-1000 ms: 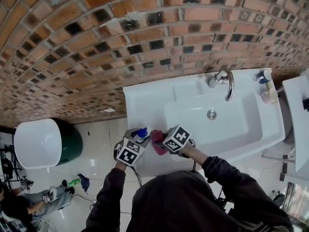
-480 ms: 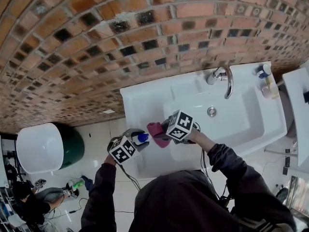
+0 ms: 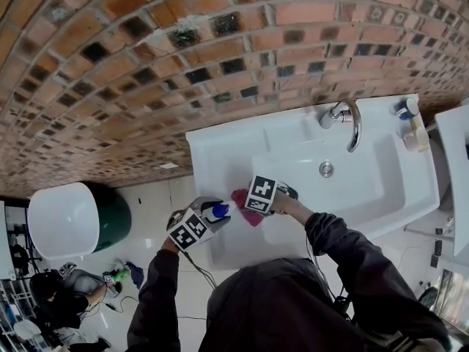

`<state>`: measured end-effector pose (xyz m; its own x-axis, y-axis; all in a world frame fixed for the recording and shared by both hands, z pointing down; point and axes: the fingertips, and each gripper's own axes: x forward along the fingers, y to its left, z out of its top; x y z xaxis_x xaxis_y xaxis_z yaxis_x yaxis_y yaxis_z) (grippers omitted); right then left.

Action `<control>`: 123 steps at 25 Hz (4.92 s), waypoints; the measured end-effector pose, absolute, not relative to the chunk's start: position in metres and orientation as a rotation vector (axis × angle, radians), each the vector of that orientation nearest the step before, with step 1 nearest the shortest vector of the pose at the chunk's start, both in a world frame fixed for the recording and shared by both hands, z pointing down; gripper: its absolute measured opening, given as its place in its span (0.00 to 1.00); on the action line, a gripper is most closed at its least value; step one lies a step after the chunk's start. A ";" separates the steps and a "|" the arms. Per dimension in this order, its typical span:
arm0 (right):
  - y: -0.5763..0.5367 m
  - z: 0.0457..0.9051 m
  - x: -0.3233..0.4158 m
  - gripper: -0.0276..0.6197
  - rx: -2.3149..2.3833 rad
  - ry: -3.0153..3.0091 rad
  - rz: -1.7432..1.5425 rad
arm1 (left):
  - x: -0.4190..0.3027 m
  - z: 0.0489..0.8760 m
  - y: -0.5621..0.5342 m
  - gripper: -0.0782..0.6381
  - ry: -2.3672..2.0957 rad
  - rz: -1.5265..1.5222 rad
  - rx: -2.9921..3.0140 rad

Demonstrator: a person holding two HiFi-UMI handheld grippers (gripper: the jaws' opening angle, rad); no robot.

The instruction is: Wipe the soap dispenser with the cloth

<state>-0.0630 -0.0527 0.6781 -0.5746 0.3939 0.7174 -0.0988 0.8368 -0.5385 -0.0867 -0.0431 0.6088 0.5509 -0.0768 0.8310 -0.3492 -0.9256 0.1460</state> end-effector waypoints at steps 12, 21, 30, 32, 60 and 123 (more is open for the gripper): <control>-0.076 0.614 -0.077 0.14 -0.218 -2.193 0.152 | -0.102 0.592 -0.047 0.46 -0.841 1.228 2.407; -0.059 0.616 -0.067 0.14 -0.205 -2.151 0.064 | -0.094 0.570 -0.028 0.38 -1.178 0.864 2.161; 0.001 0.614 -0.067 0.14 -0.280 -2.136 0.065 | -0.085 0.574 -0.040 0.37 -1.145 0.914 2.214; 0.010 0.614 -0.069 0.14 -0.282 -2.159 0.115 | -0.083 0.573 -0.037 0.31 -1.092 0.973 2.269; -0.034 0.655 -0.069 0.14 -0.238 -2.158 0.552 | -0.070 0.574 -0.034 0.31 -0.892 1.063 2.400; 0.014 0.471 -0.045 0.14 0.125 -2.705 0.379 | -0.058 0.501 0.026 0.36 -1.141 0.479 2.404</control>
